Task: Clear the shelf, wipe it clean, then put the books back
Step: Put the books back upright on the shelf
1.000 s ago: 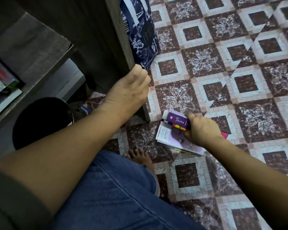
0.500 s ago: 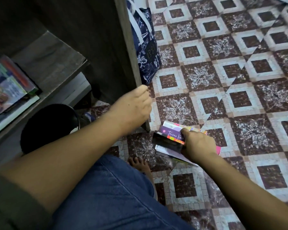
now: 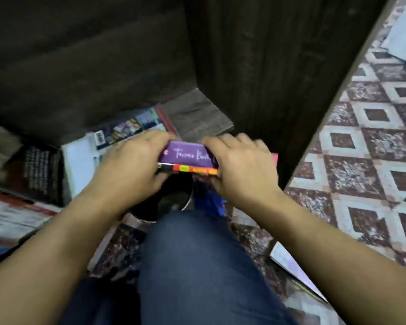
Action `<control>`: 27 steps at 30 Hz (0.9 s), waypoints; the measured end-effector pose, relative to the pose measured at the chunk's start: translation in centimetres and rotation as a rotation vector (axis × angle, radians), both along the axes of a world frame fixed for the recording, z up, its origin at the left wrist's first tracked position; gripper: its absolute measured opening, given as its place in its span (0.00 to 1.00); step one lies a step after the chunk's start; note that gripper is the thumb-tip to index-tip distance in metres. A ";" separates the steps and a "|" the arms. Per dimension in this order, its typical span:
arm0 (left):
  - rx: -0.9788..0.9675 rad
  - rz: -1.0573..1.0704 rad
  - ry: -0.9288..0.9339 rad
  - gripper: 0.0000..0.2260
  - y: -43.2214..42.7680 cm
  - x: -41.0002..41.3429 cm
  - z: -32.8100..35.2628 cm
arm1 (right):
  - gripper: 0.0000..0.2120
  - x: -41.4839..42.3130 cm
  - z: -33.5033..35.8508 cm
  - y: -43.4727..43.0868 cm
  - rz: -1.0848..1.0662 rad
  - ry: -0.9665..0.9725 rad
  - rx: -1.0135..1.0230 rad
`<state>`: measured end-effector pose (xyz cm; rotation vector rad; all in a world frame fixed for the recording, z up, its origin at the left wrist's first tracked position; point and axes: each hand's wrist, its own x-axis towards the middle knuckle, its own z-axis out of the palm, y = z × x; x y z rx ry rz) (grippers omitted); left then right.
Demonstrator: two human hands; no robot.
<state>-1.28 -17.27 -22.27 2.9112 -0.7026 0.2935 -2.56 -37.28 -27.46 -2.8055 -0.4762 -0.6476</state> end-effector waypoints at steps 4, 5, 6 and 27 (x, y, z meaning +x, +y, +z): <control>-0.062 0.164 -0.282 0.28 5.9 1.6 0.5 | 0.21 6.2 1.7 6.3 0.053 -0.219 0.009; -0.042 0.204 -0.301 0.28 7.2 2.5 0.0 | 0.21 7.7 1.6 7.6 0.054 -0.213 -0.018; -0.012 0.238 -0.290 0.28 8.6 3.4 -0.9 | 0.22 9.2 1.4 8.7 0.076 -0.135 -0.069; 0.119 -0.356 0.169 0.19 -8.9 2.1 -2.2 | 0.14 -7.5 -22.5 -10.9 -0.082 0.778 0.130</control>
